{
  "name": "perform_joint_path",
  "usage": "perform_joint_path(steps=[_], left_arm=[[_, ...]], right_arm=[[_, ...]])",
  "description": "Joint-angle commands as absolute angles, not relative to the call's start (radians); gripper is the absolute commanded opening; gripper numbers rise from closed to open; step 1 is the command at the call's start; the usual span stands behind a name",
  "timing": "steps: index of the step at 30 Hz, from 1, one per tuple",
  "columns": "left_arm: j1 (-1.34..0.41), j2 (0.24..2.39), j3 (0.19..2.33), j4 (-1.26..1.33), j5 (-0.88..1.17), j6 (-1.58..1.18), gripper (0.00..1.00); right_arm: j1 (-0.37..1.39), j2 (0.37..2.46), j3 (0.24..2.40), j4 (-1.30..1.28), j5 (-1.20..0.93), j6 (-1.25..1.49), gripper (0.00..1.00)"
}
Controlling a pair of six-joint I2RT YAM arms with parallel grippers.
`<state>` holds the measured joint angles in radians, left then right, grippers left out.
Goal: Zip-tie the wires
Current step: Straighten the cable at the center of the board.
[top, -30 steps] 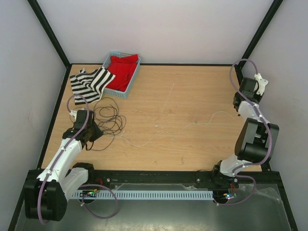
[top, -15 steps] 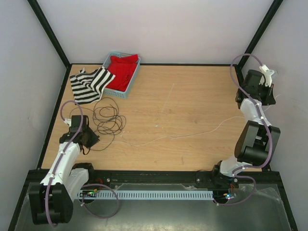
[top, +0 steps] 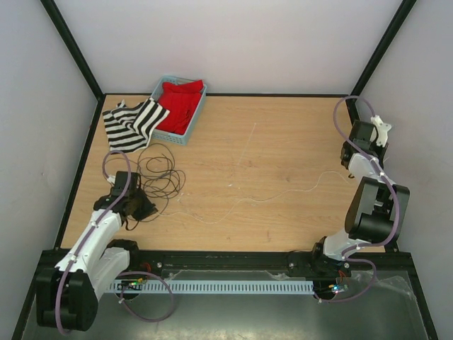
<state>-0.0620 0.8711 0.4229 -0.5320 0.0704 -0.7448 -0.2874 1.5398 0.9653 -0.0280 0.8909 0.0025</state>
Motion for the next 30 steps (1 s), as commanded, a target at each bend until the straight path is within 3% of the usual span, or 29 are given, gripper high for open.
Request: perform_joint_path(steps=[1,11,16,19,23,27,30], left_arm=[[-0.107,0.867,0.419,-0.538,0.05,-0.78,0.0],[-0.143,0.879,0.415,-0.537,0.026,-0.79,0.0],[-0.145,0.881,0.4,-0.535,0.011,-0.803,0.03],[-0.145,0.872,0.389,-0.534,-0.001,-0.808,0.07],[-0.141,0.85,0.399,-0.536,-0.027,-0.787,0.22],[-0.128,0.828,0.44,-0.536,-0.017,-0.771,0.58],[-0.106,0.826,0.494,-0.539,-0.021,-0.727,0.74]], right_arm=[[-0.284,1.534,0.927,-0.056,0.817,0.094,0.11],[-0.278,1.469,1.056,-0.144,0.709,0.056,0.6],[-0.26,1.392,1.07,-0.173,0.495,0.102,0.84],[-0.245,1.344,1.058,-0.182,0.296,0.153,0.89],[-0.171,1.262,0.976,-0.12,0.082,0.237,0.93],[-0.111,1.187,0.873,-0.033,-0.02,0.332,0.95],[-0.072,1.165,0.825,-0.012,-0.063,0.354,0.96]])
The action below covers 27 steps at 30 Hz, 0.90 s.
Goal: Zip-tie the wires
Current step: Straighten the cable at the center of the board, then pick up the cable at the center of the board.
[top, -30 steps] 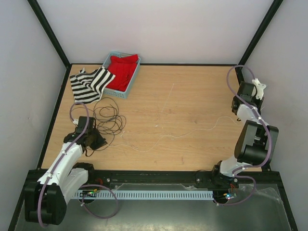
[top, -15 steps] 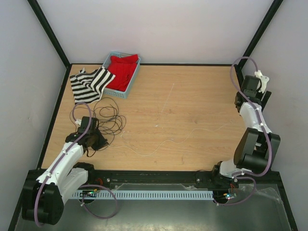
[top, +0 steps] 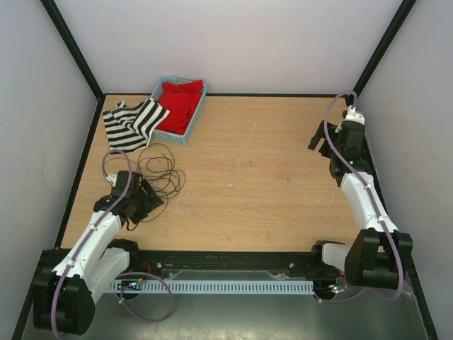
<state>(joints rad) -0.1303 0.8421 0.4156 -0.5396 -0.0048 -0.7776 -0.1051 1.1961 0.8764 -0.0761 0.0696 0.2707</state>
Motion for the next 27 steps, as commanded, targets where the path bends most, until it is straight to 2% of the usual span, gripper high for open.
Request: perform_joint_path(steps=[1,6,12,17,27], left_arm=[[-0.094,0.829,0.514,-0.539,-0.024,-0.713,0.78],[-0.044,0.865,0.62,-0.534,-0.028,-0.678,0.89],[-0.048,1.071,0.805,-0.493,0.051,-0.555,0.9],[-0.08,1.299,0.958,-0.475,0.082,-0.492,0.87],[-0.229,1.648,1.177,-0.428,-0.114,-0.448,0.71]], right_arm=[[-0.063,1.164,0.813,-0.009,-0.083,0.354,0.96],[-0.023,1.163,0.724,0.04,-0.182,0.353,0.96],[0.013,1.154,0.642,0.135,-0.286,0.361,0.95],[0.027,1.149,0.646,0.133,-0.31,0.364,0.93],[0.029,1.122,0.637,0.114,-0.314,0.347,0.93]])
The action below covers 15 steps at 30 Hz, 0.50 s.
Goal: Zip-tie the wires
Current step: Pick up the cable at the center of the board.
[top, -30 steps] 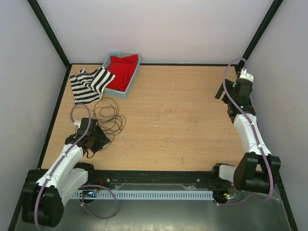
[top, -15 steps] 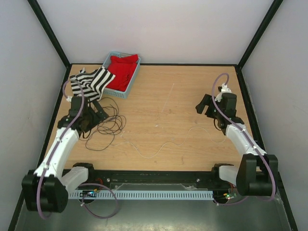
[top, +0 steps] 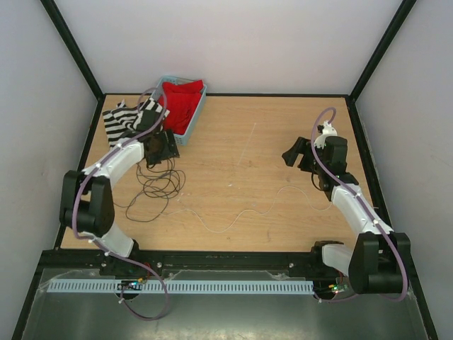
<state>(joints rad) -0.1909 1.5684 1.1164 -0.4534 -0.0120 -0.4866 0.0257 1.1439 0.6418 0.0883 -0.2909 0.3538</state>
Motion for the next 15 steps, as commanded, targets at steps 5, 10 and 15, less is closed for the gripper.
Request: perform_joint_path(steps=[5,10,15], left_arm=[[-0.251,1.785,1.236,-0.426,-0.163,-0.449,0.67],[-0.258,1.86,1.27,-0.425,-0.205,-0.428,0.63],[-0.26,1.895,1.269,-0.423,-0.194,-0.429,0.48]], right_arm=[[0.029,1.108,0.635,0.109,-0.326,0.334,0.93],[0.029,1.093,0.634,0.1,-0.321,0.326,0.93],[0.029,1.084,0.636,0.099,-0.307,0.328,0.93]])
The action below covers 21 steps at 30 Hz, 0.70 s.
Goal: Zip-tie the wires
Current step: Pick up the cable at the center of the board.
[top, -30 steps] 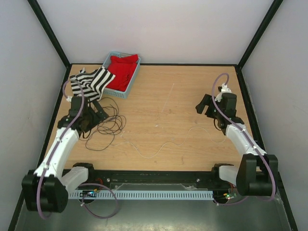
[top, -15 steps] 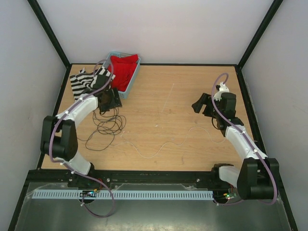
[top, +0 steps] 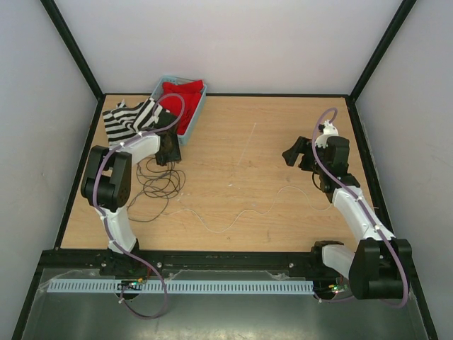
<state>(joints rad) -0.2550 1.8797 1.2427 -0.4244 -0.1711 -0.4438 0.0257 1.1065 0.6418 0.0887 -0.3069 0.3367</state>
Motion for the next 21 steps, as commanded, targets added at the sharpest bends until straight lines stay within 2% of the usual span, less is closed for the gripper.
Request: perform_joint_path(steps=[1,6,10,21], left_arm=[[-0.261,1.898,1.268,-0.423,-0.191,-0.429,0.45],[-0.265,1.895,1.249,-0.422,-0.194,-0.439,0.27],[-0.264,1.894,1.24,-0.42,-0.194,-0.439,0.17],[-0.265,1.898,1.223,-0.419,-0.219,-0.435,0.15]], right_arm=[[0.028,1.083,0.638,0.099,-0.306,0.328,0.93],[0.029,1.084,0.639,0.096,-0.299,0.325,0.93],[0.028,1.082,0.638,0.09,-0.297,0.322,0.93],[0.029,1.071,0.637,0.078,-0.286,0.314,0.93]])
